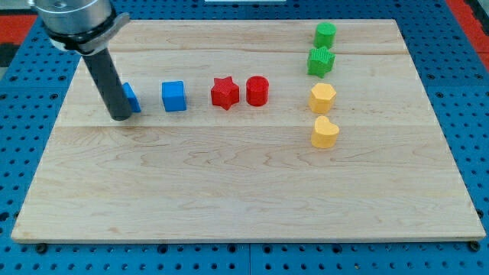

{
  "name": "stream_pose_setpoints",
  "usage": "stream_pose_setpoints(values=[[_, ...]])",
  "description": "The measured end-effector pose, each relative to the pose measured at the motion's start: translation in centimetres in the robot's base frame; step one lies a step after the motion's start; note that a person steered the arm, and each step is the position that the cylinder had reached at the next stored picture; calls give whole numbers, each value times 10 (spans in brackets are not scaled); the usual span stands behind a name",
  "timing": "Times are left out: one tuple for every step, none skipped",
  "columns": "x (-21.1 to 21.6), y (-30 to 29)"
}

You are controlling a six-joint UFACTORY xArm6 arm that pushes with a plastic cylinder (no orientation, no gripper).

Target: Move the blue cube slightly up

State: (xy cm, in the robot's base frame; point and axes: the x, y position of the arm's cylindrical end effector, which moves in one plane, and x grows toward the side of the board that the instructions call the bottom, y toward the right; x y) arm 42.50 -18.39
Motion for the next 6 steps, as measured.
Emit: stream_pose_setpoints(values=[[-3,1],[1,20],[1,46],[-6,52],[-15,55],[19,62]])
